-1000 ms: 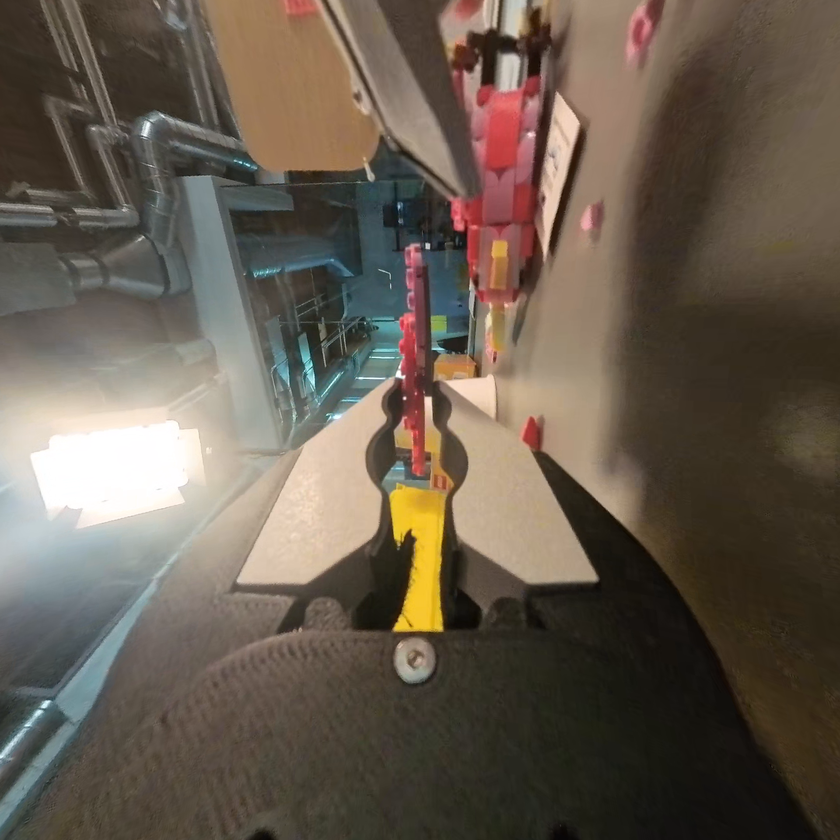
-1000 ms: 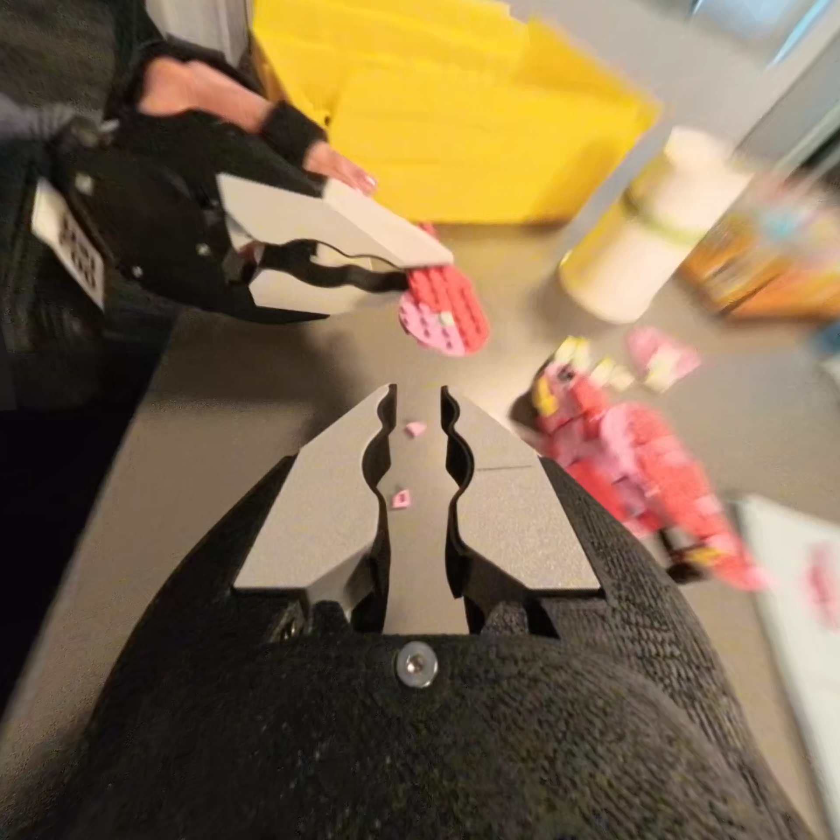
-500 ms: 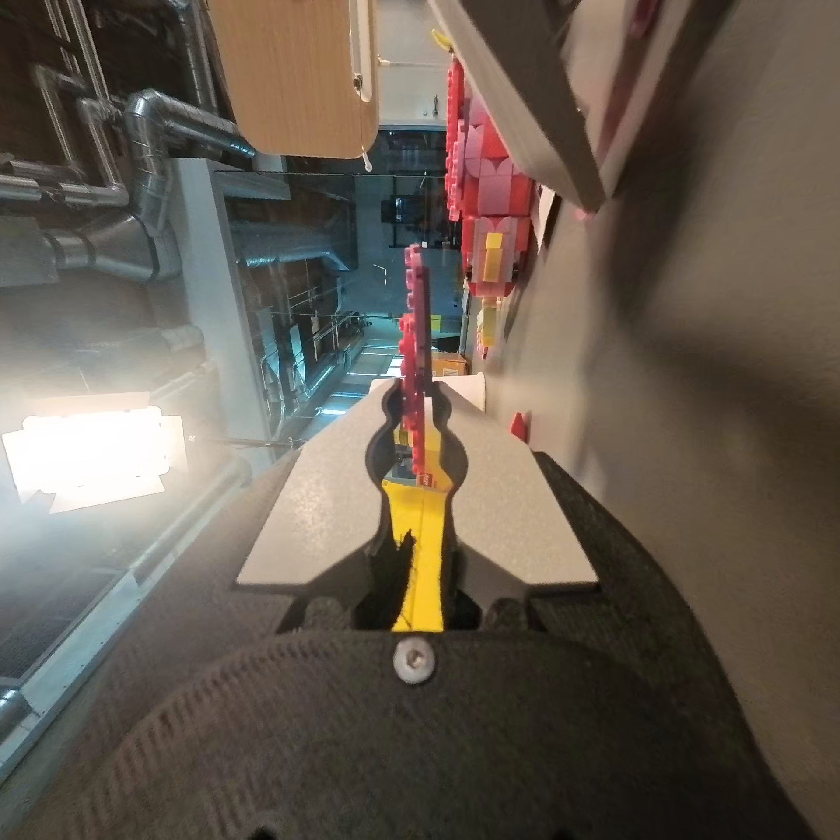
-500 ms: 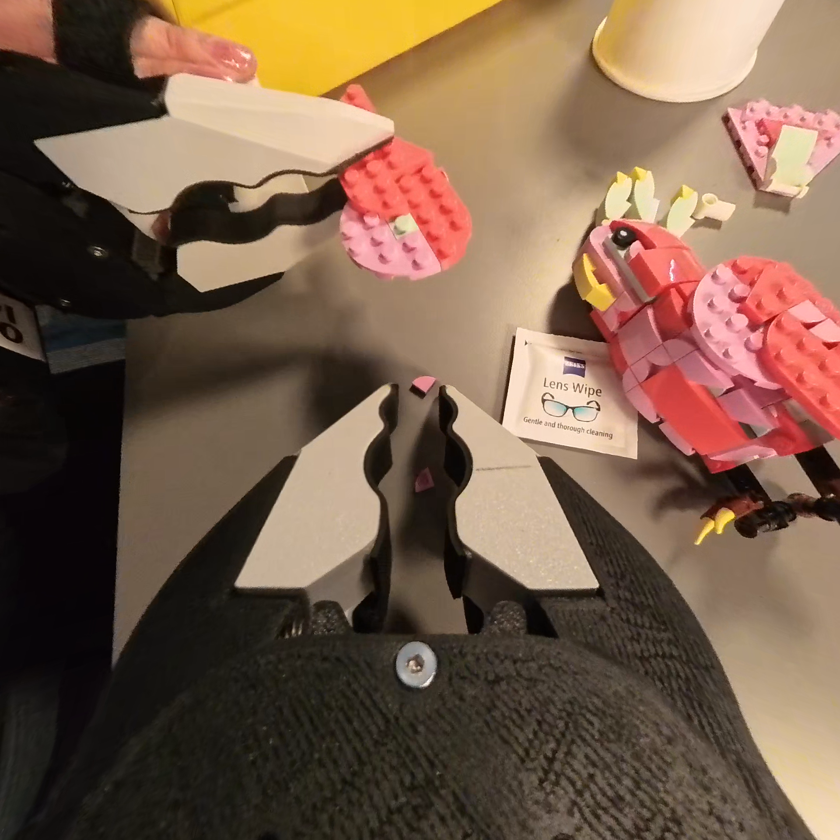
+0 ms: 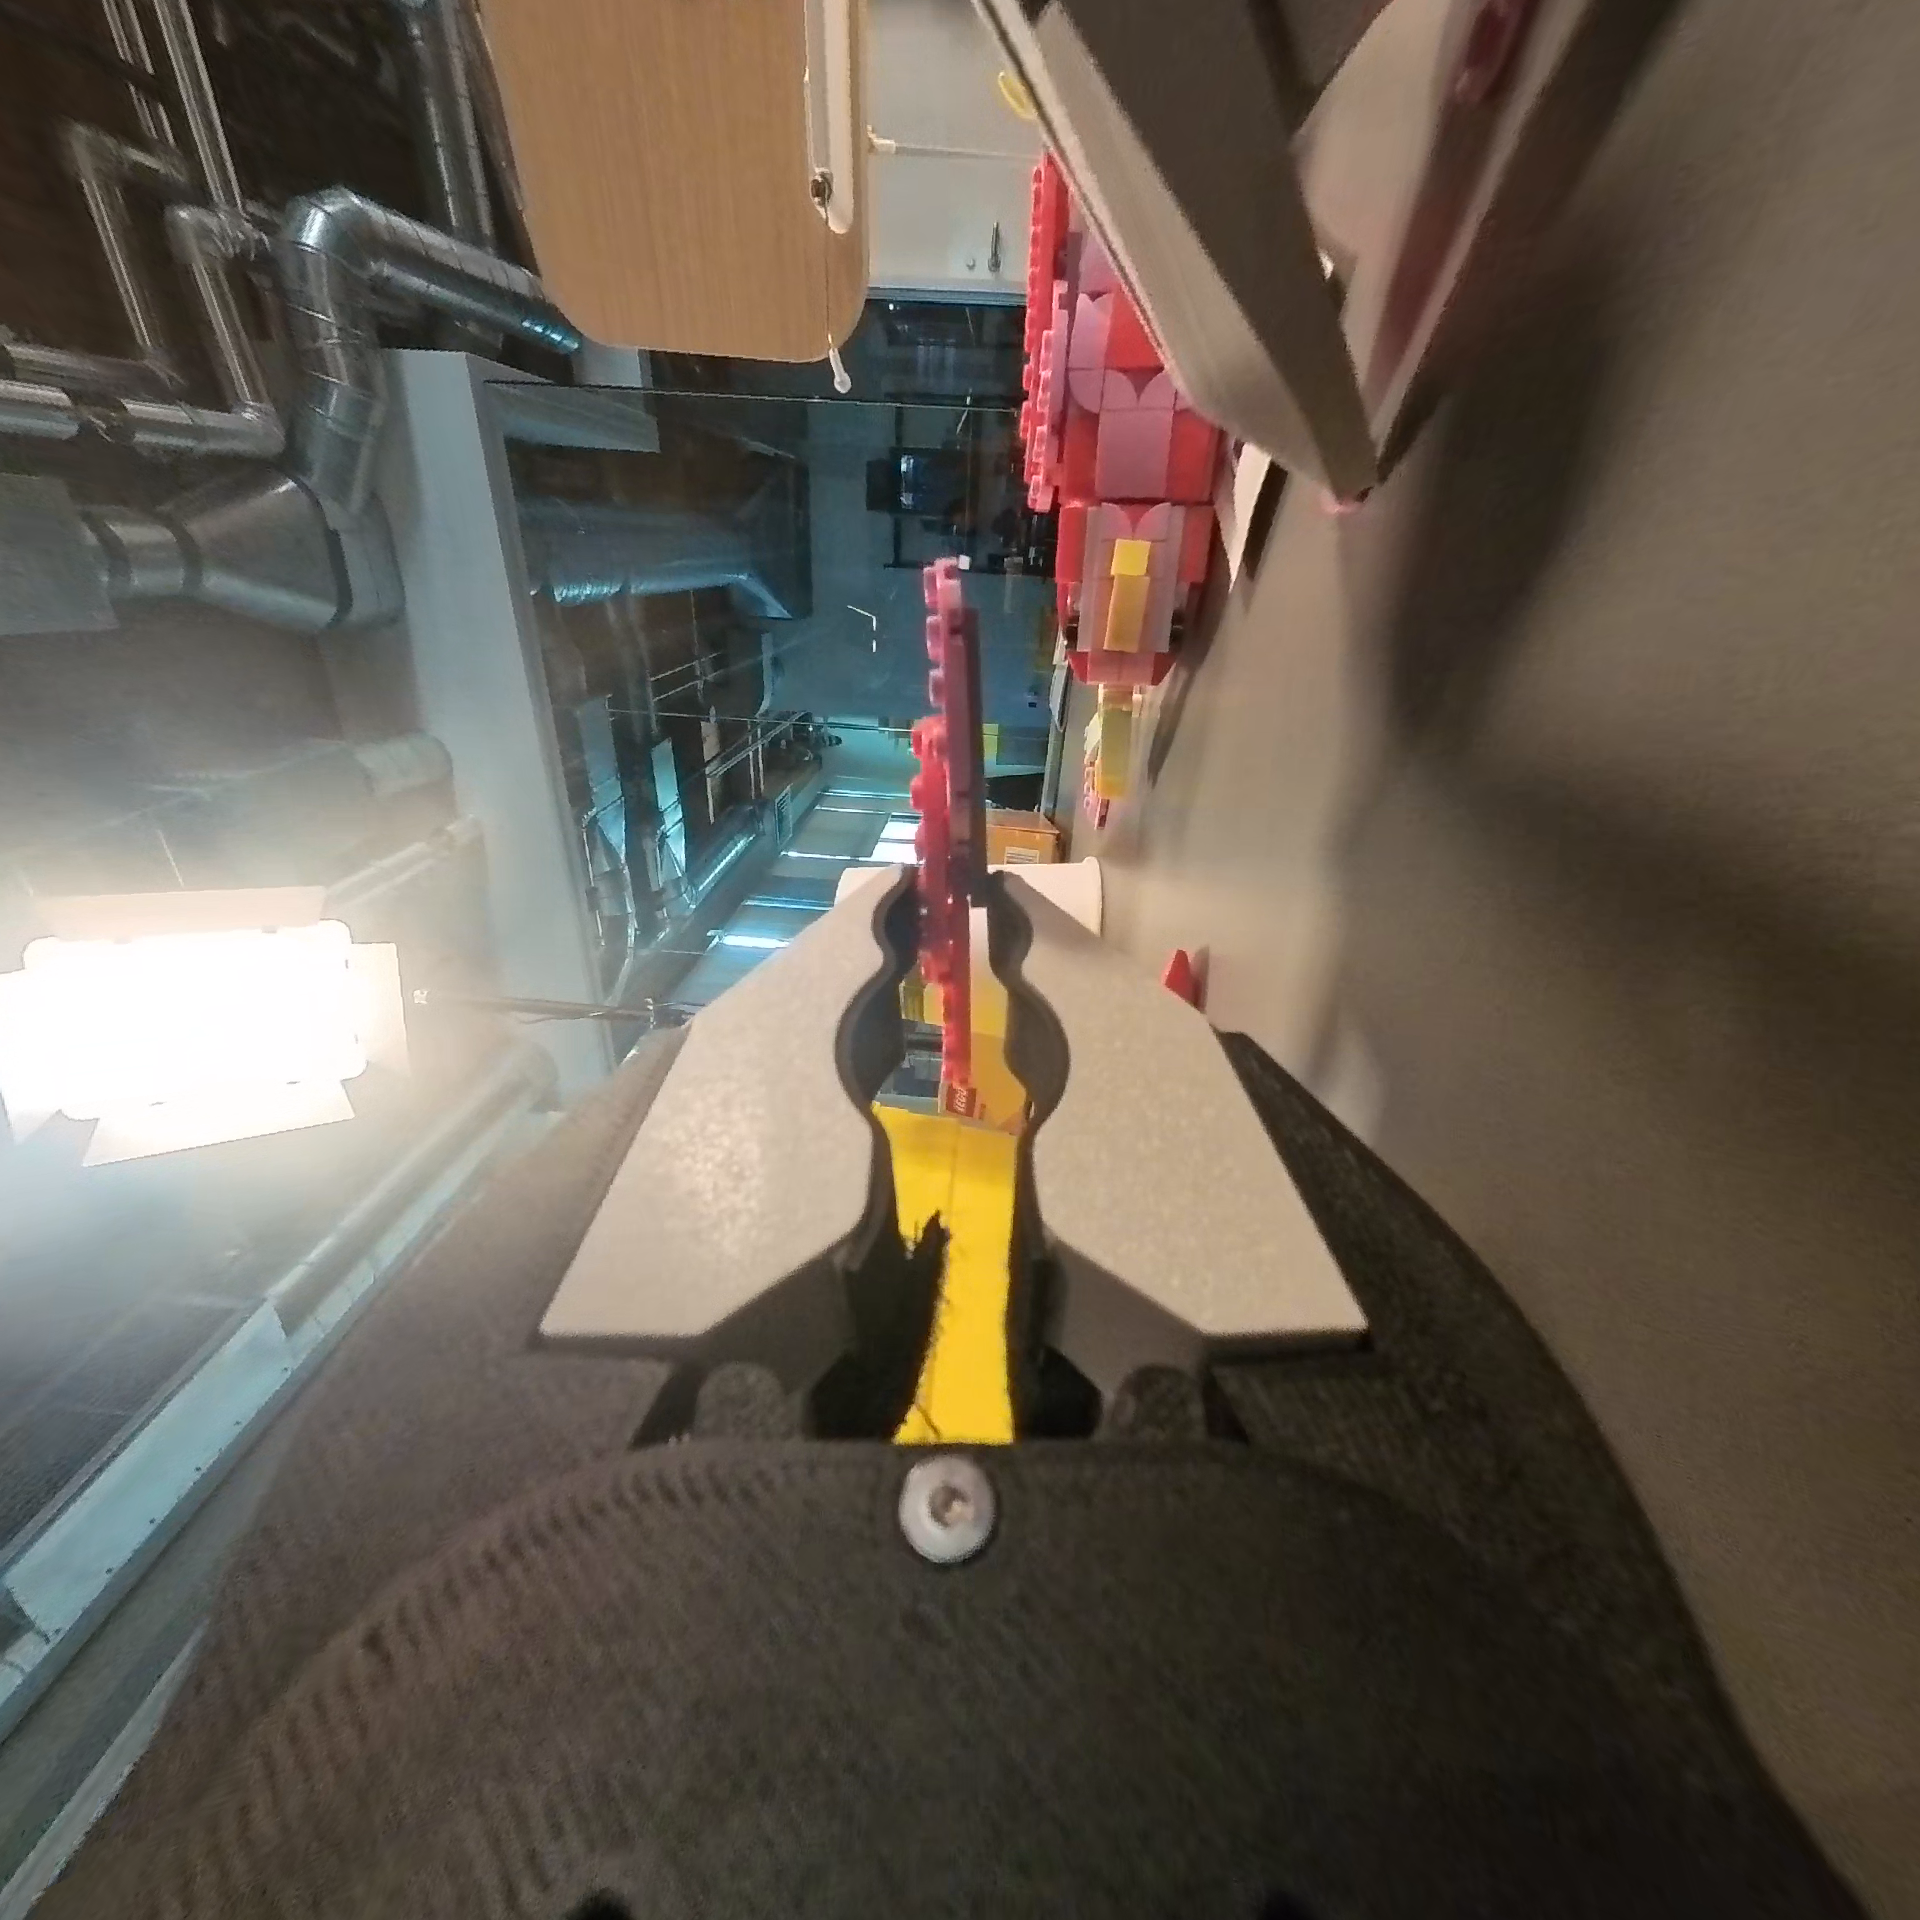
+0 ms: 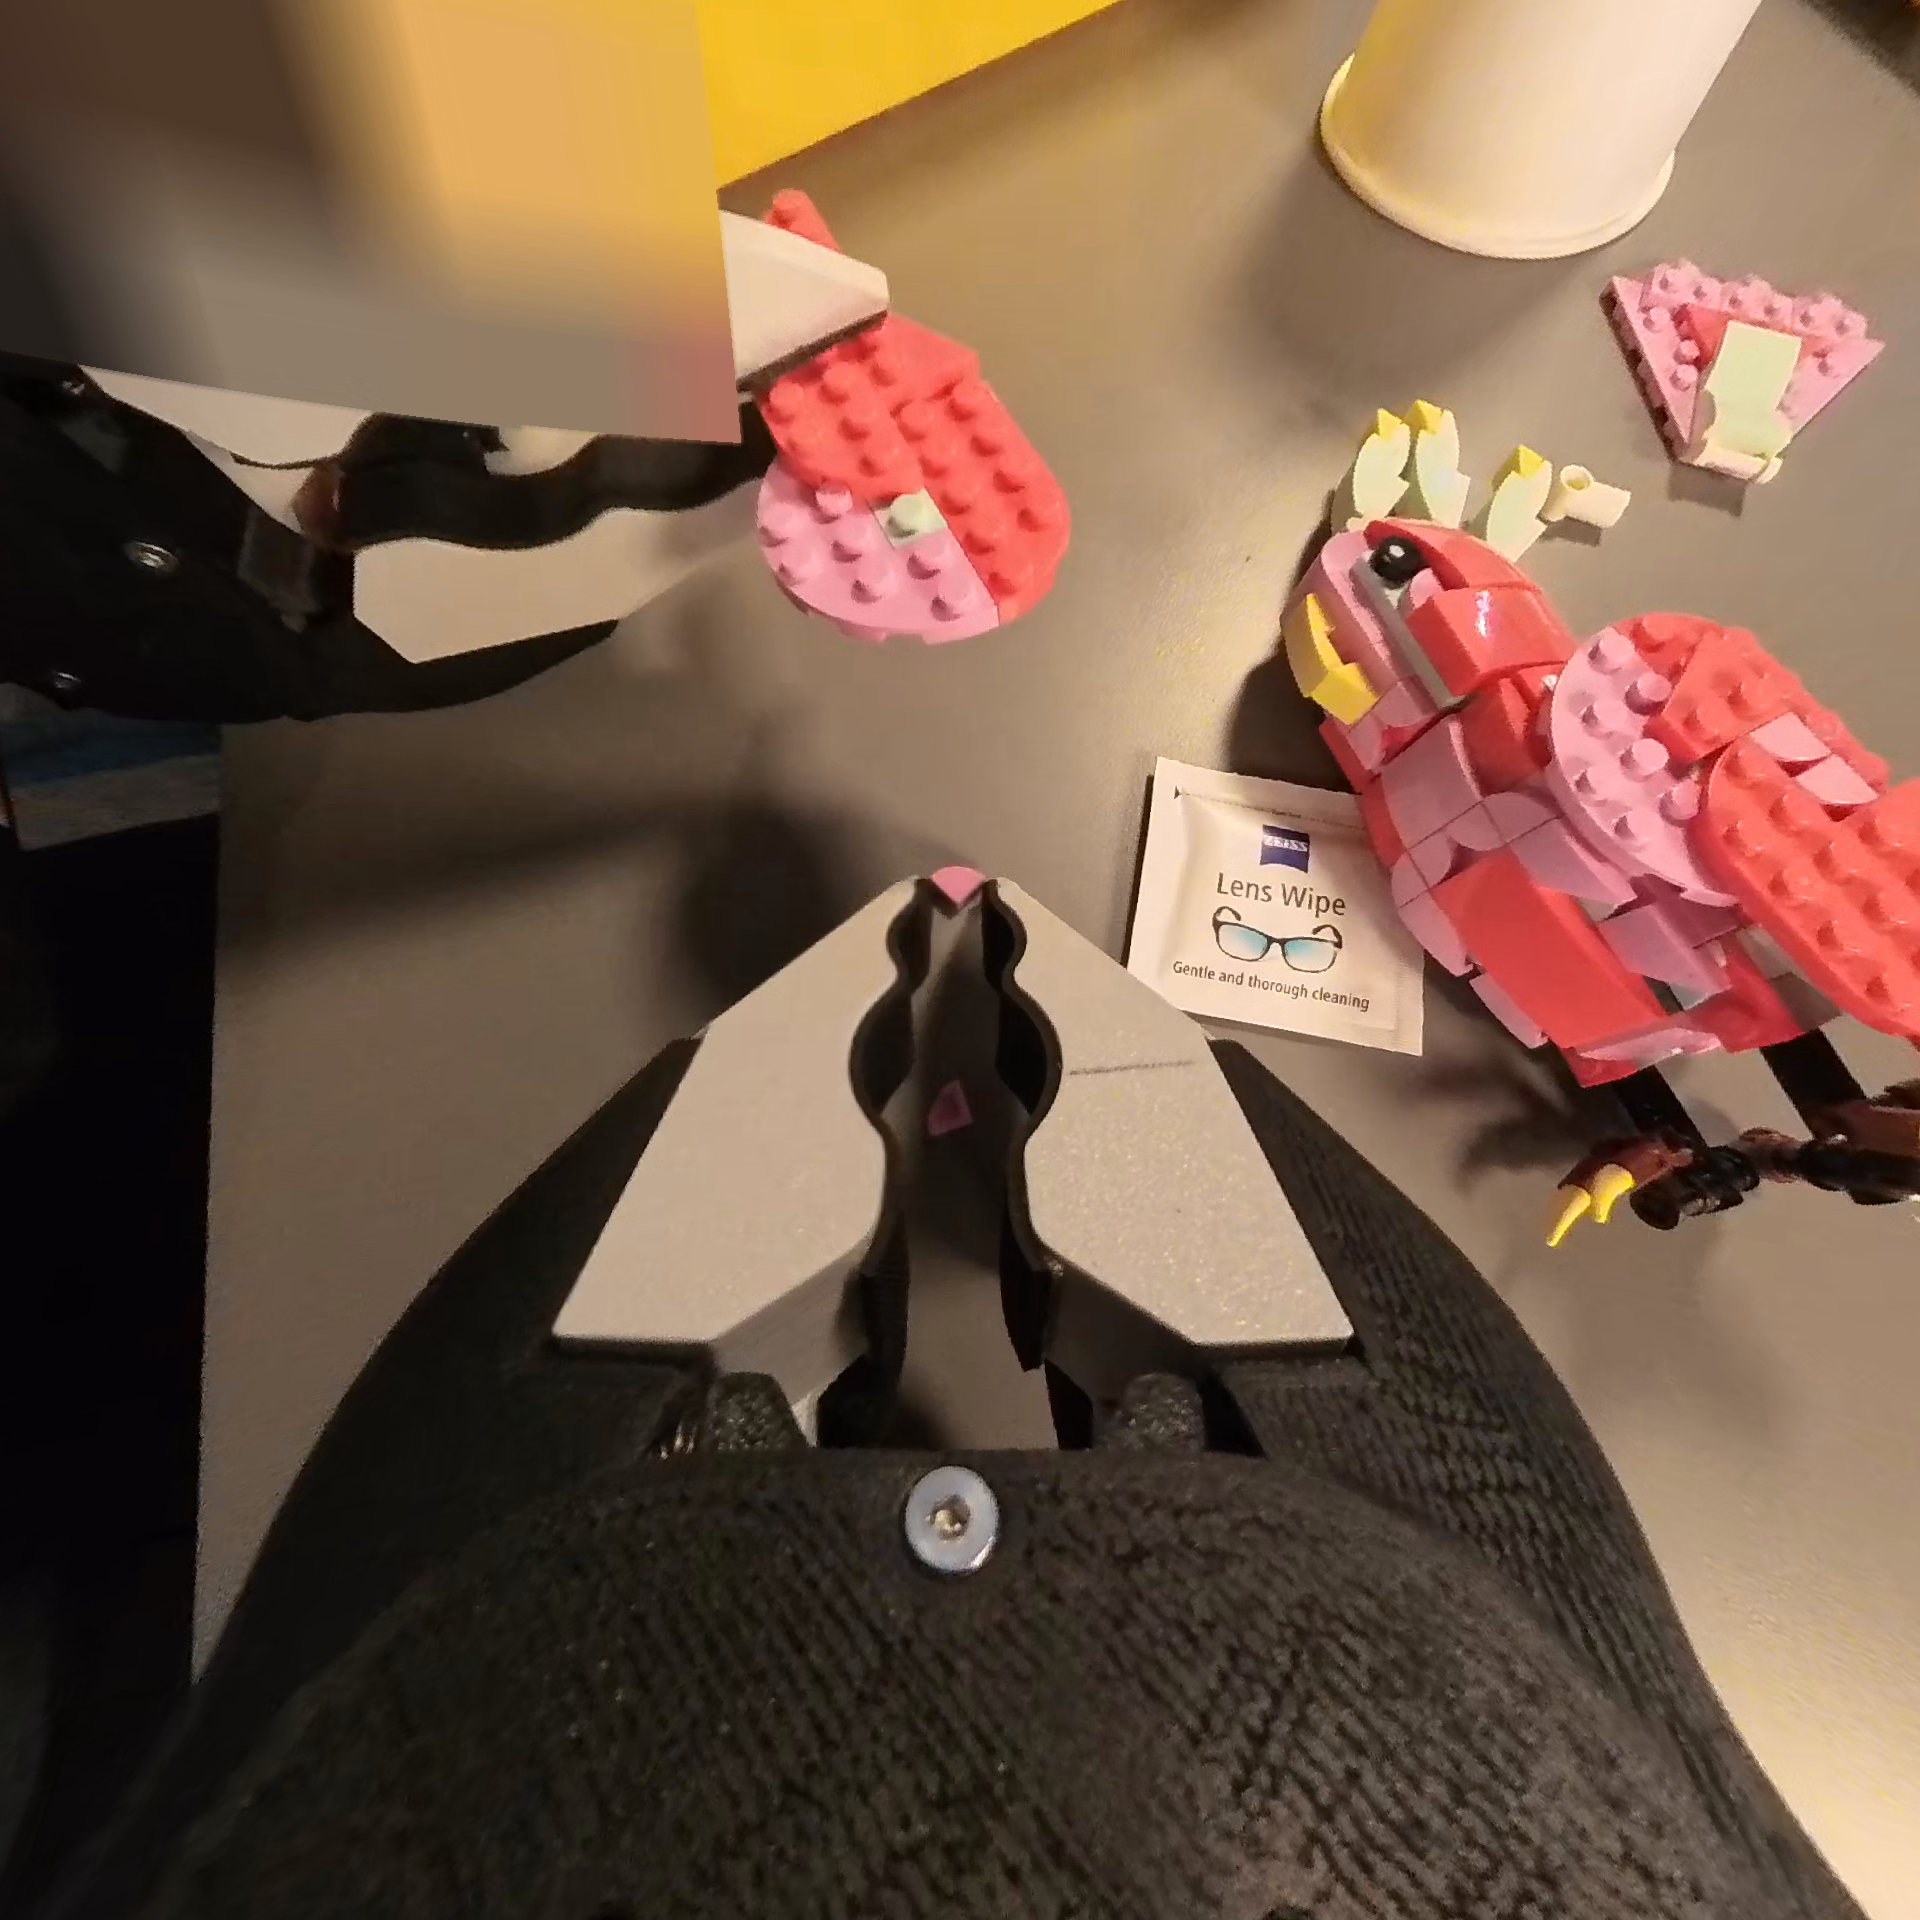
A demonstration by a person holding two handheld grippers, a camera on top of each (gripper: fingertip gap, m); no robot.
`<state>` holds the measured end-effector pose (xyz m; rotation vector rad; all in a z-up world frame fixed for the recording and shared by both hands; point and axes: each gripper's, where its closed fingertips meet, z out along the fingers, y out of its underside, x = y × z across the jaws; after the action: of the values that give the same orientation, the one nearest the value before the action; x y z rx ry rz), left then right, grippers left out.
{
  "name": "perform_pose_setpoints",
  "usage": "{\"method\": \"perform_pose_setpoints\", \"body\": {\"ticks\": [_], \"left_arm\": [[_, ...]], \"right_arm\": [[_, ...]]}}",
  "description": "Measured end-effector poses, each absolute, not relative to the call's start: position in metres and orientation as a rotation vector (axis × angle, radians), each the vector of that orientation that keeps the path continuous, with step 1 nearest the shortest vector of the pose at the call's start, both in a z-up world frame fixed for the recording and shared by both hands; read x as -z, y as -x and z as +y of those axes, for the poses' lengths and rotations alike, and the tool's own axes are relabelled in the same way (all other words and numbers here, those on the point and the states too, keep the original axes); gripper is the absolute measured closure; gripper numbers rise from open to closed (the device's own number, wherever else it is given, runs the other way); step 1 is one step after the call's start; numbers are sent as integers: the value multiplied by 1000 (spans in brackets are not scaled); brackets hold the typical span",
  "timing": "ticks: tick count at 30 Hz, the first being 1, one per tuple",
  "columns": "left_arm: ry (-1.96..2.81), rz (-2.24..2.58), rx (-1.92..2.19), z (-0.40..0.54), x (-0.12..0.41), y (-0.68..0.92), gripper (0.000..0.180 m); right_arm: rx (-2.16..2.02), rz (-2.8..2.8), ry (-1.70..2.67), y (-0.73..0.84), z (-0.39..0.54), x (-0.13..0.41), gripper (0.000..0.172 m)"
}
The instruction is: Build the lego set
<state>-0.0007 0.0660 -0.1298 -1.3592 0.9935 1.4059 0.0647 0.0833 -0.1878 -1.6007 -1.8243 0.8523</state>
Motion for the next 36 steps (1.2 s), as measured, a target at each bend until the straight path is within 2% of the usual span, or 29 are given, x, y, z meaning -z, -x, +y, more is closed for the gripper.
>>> {"method": "perform_pose_setpoints", "body": {"ticks": [7, 15, 29, 36], "left_arm": [[1365, 991, -1399, 66, 130, -1, 169], [1369, 991, -1388, 68, 131, -2, 169], [1329, 1025, -1385, 75, 133, -8, 169], [1220, 1100, -1340, 72, 131, -28, 169]], "right_arm": [[-850, -1825, 1583, -64, 84, 188, 167], [-887, -1833, 1590, -61, 80, 187, 160], [-842, -1841, 1556, -63, 90, 185, 167], [-1163, -1738, 1361, -72, 92, 111, 167]]}}
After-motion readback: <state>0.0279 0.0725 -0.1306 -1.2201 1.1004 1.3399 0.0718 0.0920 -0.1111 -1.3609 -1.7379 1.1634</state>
